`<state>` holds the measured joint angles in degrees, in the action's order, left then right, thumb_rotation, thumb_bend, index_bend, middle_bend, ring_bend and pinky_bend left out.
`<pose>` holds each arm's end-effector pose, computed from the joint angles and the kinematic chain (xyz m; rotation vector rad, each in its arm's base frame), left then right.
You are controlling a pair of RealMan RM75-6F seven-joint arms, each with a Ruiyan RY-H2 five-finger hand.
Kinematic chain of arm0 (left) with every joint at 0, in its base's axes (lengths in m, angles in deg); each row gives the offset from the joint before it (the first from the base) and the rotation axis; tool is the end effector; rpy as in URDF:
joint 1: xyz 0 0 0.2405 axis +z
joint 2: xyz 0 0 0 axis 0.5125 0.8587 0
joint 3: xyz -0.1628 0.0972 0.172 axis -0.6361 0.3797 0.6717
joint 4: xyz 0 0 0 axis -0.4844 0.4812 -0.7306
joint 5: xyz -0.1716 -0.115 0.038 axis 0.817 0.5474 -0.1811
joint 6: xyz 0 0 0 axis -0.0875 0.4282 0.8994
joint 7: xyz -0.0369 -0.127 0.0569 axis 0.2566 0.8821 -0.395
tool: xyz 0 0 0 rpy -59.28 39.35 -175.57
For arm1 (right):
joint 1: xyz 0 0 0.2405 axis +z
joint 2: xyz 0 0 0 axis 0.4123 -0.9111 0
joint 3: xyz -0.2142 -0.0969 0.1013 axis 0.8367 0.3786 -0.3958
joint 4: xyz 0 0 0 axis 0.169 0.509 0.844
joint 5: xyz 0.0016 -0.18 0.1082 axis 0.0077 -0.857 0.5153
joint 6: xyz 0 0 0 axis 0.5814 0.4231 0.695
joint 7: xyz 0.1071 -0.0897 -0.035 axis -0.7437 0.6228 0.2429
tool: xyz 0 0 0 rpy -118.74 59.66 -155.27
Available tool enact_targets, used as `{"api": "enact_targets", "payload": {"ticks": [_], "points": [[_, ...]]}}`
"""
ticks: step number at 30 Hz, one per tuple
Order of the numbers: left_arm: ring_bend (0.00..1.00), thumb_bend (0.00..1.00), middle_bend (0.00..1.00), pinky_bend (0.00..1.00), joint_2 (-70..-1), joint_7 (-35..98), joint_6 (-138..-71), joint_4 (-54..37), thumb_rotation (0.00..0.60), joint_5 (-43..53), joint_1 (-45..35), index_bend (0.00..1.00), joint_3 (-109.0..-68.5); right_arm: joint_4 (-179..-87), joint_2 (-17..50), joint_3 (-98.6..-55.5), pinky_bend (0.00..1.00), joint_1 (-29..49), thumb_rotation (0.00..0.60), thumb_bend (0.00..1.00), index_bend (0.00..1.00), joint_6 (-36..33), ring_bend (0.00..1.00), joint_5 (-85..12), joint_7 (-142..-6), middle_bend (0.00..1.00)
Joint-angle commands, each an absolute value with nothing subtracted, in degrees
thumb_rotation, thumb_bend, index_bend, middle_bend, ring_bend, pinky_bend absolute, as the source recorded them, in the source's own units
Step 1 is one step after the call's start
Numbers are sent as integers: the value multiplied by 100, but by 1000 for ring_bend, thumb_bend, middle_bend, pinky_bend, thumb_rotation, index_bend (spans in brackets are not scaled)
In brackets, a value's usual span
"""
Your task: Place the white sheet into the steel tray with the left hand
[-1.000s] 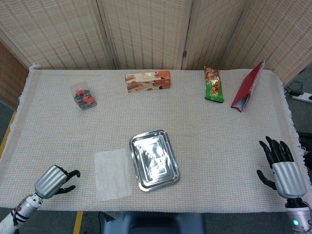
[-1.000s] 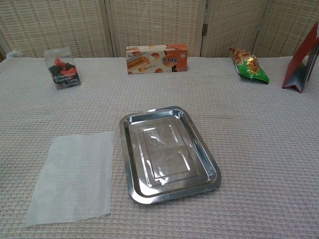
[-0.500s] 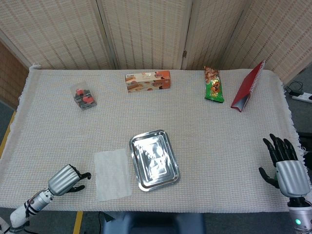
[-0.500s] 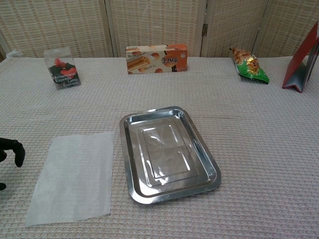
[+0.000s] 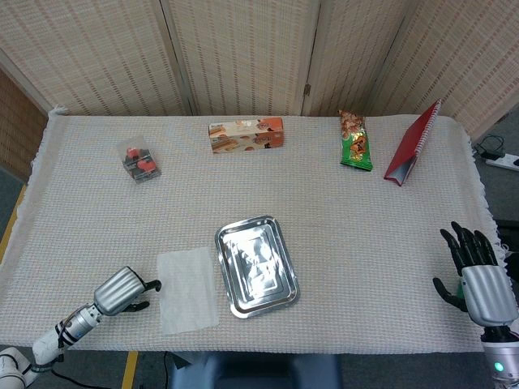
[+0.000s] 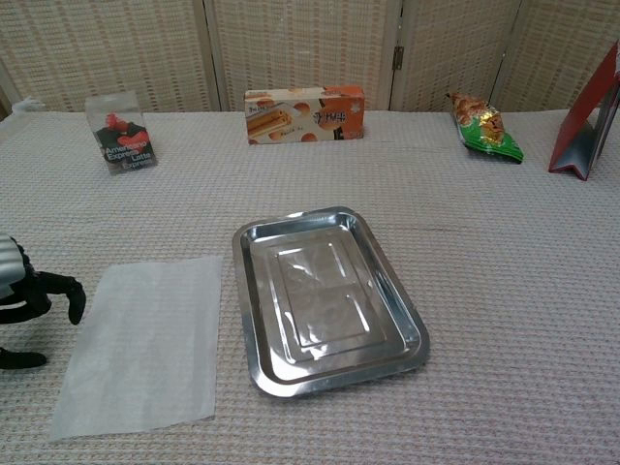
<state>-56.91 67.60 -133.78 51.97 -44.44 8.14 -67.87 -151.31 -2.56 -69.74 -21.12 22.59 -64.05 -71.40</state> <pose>-0.3233 0.2560 0.0133 -2.2059 -0.5624 -1.1103 -0.3023 -0.1721 0.1617 1.4023 -0.8380 0.9413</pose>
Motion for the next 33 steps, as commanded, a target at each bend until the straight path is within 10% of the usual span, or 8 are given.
{"api": "enact_targets", "payload": {"ticks": [1, 26, 33], "points": [[1000, 213, 1000, 1000, -5725, 6811, -13357, 5221, 600, -4396, 806, 503, -6776, -15135, -257, -6975, 0, -2112, 600, 355, 0, 2253, 0, -6397, -7134, 0], [1000, 217, 1000, 1000, -6204, 7133, -13248, 5389, 600, -4169, 565, 496, -6630, -15183, -343, -6985, 0, -2188, 600, 356, 0, 2396, 0, -6419, -7229, 0], [1000, 292, 1000, 1000, -6302, 7176, -13197, 5461, 600, -4113, 560, 625, -6606, -15187, -388, -6977, 0, -2235, 600, 356, 0, 2464, 0, -6440, -7281, 0]]}}
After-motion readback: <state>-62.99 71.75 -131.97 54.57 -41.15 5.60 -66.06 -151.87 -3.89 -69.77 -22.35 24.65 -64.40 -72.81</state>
